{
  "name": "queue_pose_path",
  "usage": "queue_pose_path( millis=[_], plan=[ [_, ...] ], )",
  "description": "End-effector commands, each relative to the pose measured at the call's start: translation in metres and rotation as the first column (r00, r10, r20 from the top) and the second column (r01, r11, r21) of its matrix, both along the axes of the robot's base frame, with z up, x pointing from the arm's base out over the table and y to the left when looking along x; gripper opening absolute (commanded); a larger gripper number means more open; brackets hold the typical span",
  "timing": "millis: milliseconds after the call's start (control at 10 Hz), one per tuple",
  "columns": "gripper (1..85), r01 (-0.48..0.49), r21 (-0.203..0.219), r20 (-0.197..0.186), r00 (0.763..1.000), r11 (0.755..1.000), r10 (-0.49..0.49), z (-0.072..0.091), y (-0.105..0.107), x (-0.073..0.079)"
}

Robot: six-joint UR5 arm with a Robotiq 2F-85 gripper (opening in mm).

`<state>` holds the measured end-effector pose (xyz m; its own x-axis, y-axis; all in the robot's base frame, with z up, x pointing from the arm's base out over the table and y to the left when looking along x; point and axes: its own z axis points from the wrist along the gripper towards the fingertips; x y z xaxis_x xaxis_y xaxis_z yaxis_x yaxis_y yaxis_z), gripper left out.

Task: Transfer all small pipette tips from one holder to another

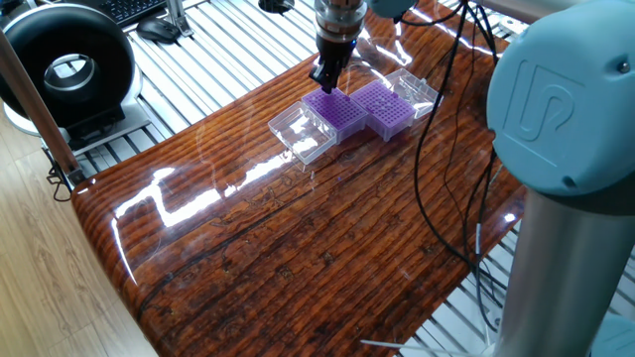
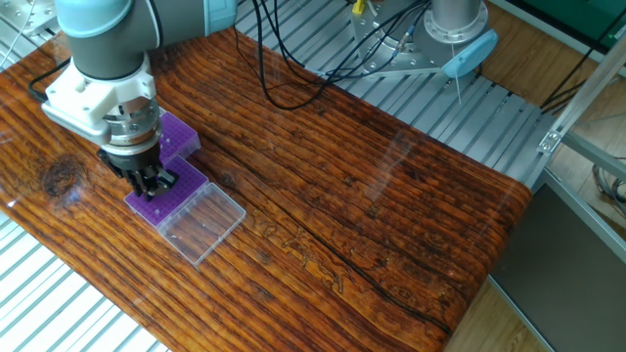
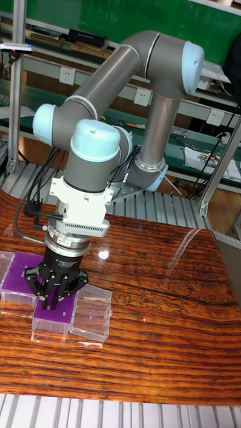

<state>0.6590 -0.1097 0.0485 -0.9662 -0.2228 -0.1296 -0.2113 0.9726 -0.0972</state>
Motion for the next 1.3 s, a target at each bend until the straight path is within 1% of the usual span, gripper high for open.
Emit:
queue_pose_path(
  millis=[0,400,1200],
  plan=[
    [22.7,0.004,0.011,0.003,1.000,1.000,-0.004,0.0002,0.0003,0.0003],
    [22.7,0.000,0.013,0.003,1.000,1.000,0.000,-0.0003,0.0018,-0.0005],
    [22.3,-0.008,0.032,0.003,1.000,0.999,0.008,-0.0035,0.0036,-0.0011]
  ],
)
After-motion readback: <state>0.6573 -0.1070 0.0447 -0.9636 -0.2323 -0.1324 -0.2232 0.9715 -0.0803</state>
